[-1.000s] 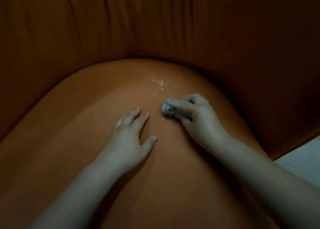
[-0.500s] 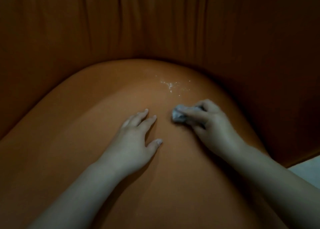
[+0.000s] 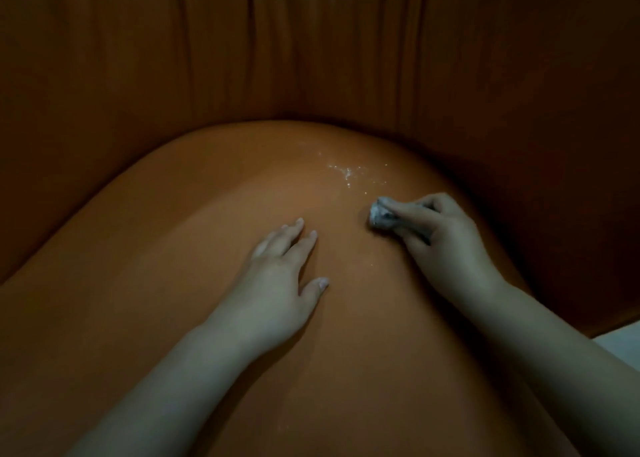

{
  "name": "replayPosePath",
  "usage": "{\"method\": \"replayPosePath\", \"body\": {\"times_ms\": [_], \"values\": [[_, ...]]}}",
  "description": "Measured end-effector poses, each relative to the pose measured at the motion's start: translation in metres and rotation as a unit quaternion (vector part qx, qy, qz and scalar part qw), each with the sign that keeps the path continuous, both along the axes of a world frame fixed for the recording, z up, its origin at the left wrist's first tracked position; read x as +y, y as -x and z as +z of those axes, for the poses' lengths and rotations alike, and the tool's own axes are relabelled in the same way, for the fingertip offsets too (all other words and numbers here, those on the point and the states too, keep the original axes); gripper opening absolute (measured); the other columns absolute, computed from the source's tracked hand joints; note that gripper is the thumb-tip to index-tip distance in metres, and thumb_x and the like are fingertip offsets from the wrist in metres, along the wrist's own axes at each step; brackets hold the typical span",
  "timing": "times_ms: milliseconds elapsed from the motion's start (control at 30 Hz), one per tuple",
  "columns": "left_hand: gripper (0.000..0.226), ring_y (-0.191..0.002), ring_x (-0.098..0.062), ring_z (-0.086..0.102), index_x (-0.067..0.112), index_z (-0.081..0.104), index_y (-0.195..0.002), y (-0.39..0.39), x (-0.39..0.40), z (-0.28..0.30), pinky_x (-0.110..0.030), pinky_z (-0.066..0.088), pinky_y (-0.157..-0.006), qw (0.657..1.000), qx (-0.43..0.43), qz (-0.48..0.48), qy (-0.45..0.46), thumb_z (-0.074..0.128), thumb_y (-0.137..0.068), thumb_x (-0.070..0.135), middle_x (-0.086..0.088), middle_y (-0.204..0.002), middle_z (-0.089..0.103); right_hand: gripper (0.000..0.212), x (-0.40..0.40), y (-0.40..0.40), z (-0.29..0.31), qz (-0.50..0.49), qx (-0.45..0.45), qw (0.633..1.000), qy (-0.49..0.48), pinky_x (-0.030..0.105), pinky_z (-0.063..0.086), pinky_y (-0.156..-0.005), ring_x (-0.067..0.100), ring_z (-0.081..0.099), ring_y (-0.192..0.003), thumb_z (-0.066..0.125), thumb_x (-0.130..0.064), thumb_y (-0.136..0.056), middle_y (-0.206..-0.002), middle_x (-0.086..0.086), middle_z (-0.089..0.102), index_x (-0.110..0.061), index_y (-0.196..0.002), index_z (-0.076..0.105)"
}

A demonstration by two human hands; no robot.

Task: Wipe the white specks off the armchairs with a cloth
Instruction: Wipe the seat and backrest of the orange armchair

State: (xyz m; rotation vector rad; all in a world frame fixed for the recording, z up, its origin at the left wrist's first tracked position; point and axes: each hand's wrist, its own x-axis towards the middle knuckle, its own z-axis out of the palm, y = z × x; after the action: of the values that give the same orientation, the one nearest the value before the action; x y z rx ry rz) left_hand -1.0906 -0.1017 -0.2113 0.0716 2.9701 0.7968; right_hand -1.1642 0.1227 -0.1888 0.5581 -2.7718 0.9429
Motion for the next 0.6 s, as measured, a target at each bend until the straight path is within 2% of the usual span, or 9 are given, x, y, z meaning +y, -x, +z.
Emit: {"method": "replayPosePath", "body": {"times_ms": [33, 100, 200, 267, 400, 533, 600], "values": [[0.069, -0.144, -0.005, -0.004, 0.035, 0.015, -0.153, 0.0, 0.0, -0.001, -0.02, -0.006, -0.109, 1.0, 0.002, 0.001, 0.0, 0.045, -0.094, 0.052, 0.02, -0.159, -0.001, 0.039, -0.004, -0.003, -0.001, -0.007, -0.002, 1.0, 0.008, 0.008, 0.034, -0.083, 0.014, 0.051, -0.097, 0.068, -0.009, -0.085, -0.103, 0.001, 0.052, -0.027, -0.12, 0.067], [0.068, -0.145, -0.006, -0.003, 0.033, 0.016, -0.153, 0.0, 0.001, -0.001, -0.02, -0.005, -0.11, 1.0, 0.007, 0.002, 0.005, 0.045, -0.094, 0.051, 0.018, -0.16, 0.001, 0.038, -0.017, -0.02, -0.004, 0.037, 0.006, 0.999, -0.003, 0.006, 0.033, -0.082, 0.013, 0.049, -0.094, 0.069, -0.012, -0.084, -0.103, 0.001, 0.051, -0.029, -0.119, 0.067], [0.067, -0.145, -0.008, -0.001, 0.032, 0.018, -0.153, 0.001, 0.001, -0.002, -0.02, -0.005, -0.11, 1.0, 0.015, 0.003, 0.015, 0.047, -0.095, 0.049, 0.015, -0.16, 0.004, 0.038, -0.034, -0.037, -0.006, 0.146, 0.009, 0.987, -0.059, 0.021, 0.039, -0.079, 0.016, 0.048, -0.092, 0.067, -0.02, -0.086, -0.101, 0.004, 0.052, -0.032, -0.122, 0.065], [0.065, -0.145, -0.007, 0.001, 0.031, 0.02, -0.153, 0.002, 0.001, 0.0, -0.019, -0.005, -0.109, 1.0, 0.017, 0.009, 0.013, 0.047, -0.096, 0.046, 0.015, -0.16, 0.007, 0.04, -0.033, -0.017, 0.0, 0.129, 0.007, 0.989, -0.067, 0.024, 0.039, -0.08, 0.019, 0.048, -0.094, 0.066, -0.019, -0.087, -0.101, 0.006, 0.052, -0.033, -0.125, 0.062], [0.061, -0.144, -0.008, 0.006, 0.027, 0.027, -0.151, 0.012, -0.005, 0.004, -0.018, -0.003, -0.108, 0.999, 0.034, 0.037, 0.013, 0.049, -0.096, 0.04, 0.014, -0.159, 0.014, 0.041, -0.022, 0.008, 0.004, 0.012, -0.012, 1.0, -0.011, 0.02, 0.04, -0.082, 0.02, 0.051, -0.095, 0.067, -0.016, -0.087, -0.102, 0.007, 0.052, -0.031, -0.125, 0.062], [0.063, -0.146, -0.017, 0.008, 0.025, 0.027, -0.151, 0.036, -0.026, 0.008, -0.025, 0.002, -0.113, 0.996, 0.019, 0.085, 0.036, 0.051, -0.095, 0.042, 0.009, -0.16, 0.016, 0.041, -0.028, -0.027, -0.005, 0.107, 0.012, 0.993, -0.036, 0.024, 0.042, -0.073, 0.017, 0.05, -0.087, 0.071, -0.017, -0.084, -0.098, 0.004, 0.052, -0.034, -0.121, 0.065], [0.067, -0.147, -0.021, 0.009, 0.025, 0.026, -0.151, 0.053, -0.043, 0.009, -0.033, 0.008, -0.118, 0.993, 0.014, 0.092, 0.074, 0.049, -0.094, 0.05, 0.005, -0.16, 0.016, 0.045, -0.024, -0.017, -0.005, 0.108, 0.01, 0.993, -0.037, 0.025, 0.042, -0.073, 0.017, 0.05, -0.087, 0.071, -0.014, -0.083, -0.097, 0.003, 0.052, -0.036, -0.122, 0.064]]}}
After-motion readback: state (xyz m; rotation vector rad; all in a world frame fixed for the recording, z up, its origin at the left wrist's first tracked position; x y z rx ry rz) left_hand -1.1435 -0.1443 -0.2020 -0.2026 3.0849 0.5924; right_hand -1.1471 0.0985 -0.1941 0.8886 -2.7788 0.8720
